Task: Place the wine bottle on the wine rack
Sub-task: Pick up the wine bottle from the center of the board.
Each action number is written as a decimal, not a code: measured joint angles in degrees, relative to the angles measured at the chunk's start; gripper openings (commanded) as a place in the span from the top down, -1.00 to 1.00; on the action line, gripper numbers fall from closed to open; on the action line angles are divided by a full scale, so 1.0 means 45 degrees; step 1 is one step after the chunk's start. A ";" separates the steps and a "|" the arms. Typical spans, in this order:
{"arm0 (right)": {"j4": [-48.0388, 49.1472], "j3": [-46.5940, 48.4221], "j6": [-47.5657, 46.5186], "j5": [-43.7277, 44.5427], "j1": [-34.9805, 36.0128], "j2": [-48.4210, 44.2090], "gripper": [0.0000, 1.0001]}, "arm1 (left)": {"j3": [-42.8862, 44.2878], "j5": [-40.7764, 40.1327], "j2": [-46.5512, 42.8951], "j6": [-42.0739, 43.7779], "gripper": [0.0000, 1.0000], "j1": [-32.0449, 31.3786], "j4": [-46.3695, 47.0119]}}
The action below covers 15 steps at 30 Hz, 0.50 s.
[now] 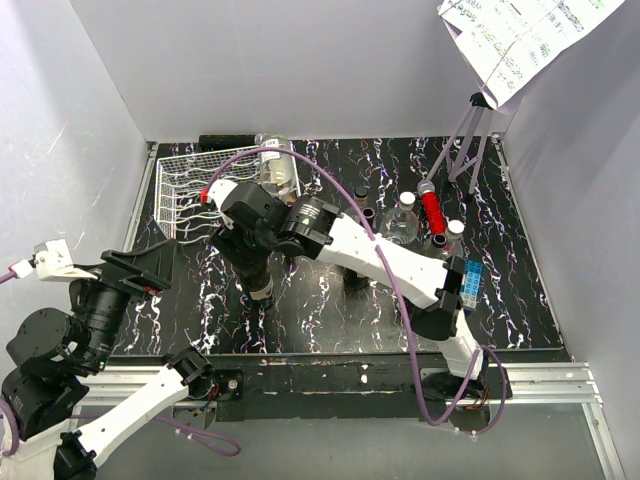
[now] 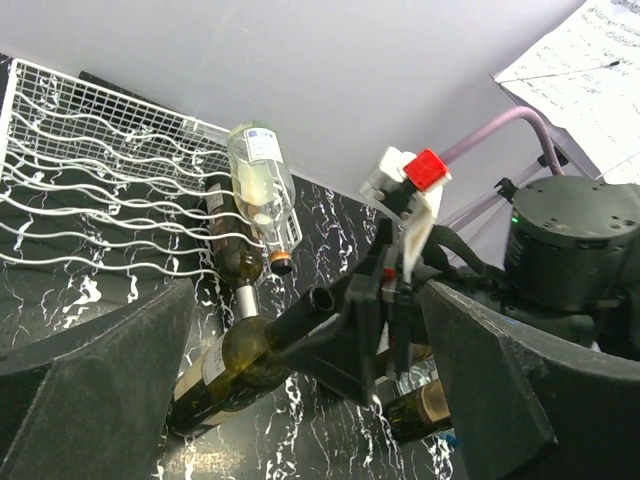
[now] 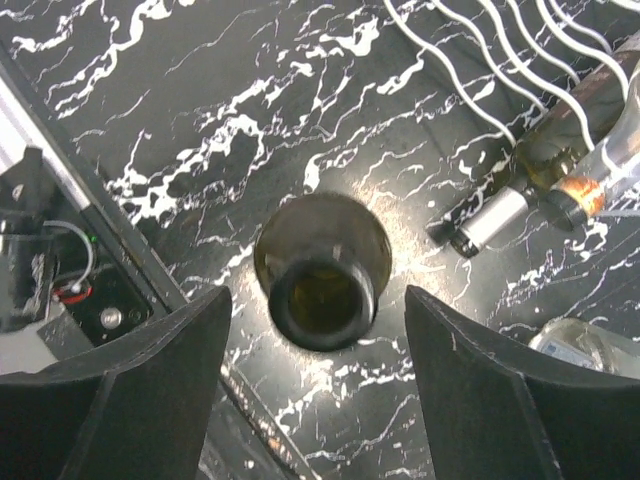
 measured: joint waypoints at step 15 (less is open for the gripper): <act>0.0957 0.0359 0.0005 0.0656 -0.0005 0.1379 0.97 | -0.0170 0.0709 -0.0044 -0.0865 -0.96 0.0000 -0.0986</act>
